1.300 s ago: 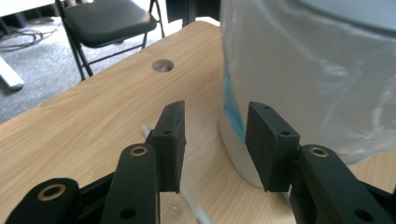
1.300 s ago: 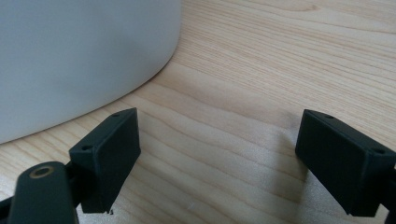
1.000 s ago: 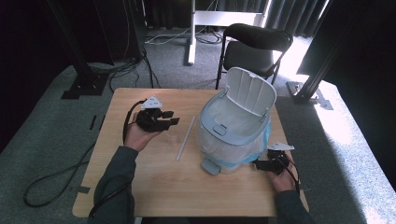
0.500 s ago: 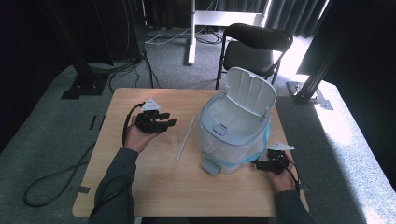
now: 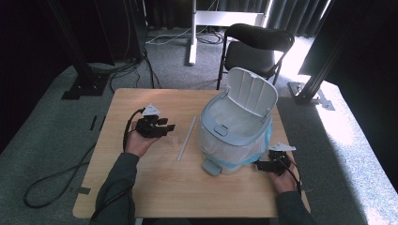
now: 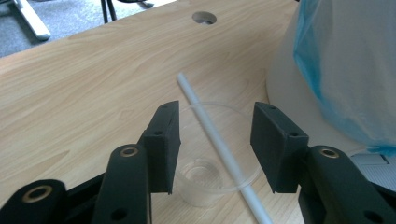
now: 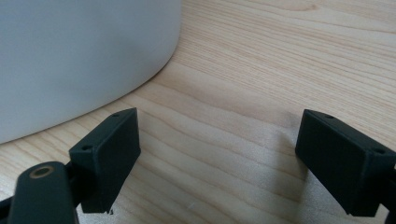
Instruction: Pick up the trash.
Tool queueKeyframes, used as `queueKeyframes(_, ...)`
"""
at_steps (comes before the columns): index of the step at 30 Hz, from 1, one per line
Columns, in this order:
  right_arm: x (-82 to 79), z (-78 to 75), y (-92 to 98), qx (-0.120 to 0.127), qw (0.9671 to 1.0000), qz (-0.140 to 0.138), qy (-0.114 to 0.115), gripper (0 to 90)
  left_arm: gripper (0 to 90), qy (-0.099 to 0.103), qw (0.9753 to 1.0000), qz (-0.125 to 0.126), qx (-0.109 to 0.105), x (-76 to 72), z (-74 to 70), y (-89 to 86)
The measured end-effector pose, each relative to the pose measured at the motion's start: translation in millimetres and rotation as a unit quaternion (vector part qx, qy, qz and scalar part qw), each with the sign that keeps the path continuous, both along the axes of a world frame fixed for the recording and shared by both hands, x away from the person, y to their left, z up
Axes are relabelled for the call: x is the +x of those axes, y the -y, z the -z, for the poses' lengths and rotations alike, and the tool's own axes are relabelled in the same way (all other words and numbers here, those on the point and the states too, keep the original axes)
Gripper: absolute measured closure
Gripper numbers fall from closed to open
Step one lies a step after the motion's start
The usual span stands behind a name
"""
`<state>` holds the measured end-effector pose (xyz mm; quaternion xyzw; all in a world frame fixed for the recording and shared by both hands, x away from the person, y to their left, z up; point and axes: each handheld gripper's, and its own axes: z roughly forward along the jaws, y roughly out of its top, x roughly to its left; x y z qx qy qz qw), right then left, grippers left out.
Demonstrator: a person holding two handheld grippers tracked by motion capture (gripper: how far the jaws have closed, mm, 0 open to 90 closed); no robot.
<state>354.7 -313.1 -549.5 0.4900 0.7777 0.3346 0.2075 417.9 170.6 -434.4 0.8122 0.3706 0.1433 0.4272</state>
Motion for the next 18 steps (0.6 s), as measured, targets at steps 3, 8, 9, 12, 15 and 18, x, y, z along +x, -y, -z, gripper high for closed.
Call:
queueKeyframes(3, 0.0, 0.0, 0.0, 0.0, 1.0, 0.0, 0.0, 12.9, 52.1, -0.004, 1.0, -0.002, 0.003, -0.3, 2.7, -2.0)
queueKeyframes(8, 0.0, 0.0, 0.0, 0.0, 1.0, 0.0, 0.0, 12.9, 51.3, -0.009, 0.9999, -0.013, 0.0, -0.4, 8.8, -5.6)
queueKeyframes(9, 0.0, 0.0, 0.0, 0.0, 1.0, 0.0, 0.0, 12.9, 51.3, -0.011, 0.9998, -0.015, 0.0, -0.4, 9.9, -5.9)
queueKeyframes(12, 0.0, 0.0, 0.0, 0.0, 1.0, 0.0, 0.0, 12.9, 51.0, -0.015, 0.9997, -0.018, 0.002, 0.2, 13.2, -6.8)
queueKeyframes(15, -0.1, 0.0, 0.0, 0.0, 1.0, 0.0, 0.0, 12.9, 50.1, -0.019, 0.9996, -0.02, 0.0, 0.6, 16.4, -7.7)
queueKeyframes(18, -0.1, 0.0, 0.0, 0.0, 1.0, 0.0, 0.0, 12.9, 50.1, -0.026, 0.9994, -0.022, -0.001, 1.4, 19.9, -9.0)
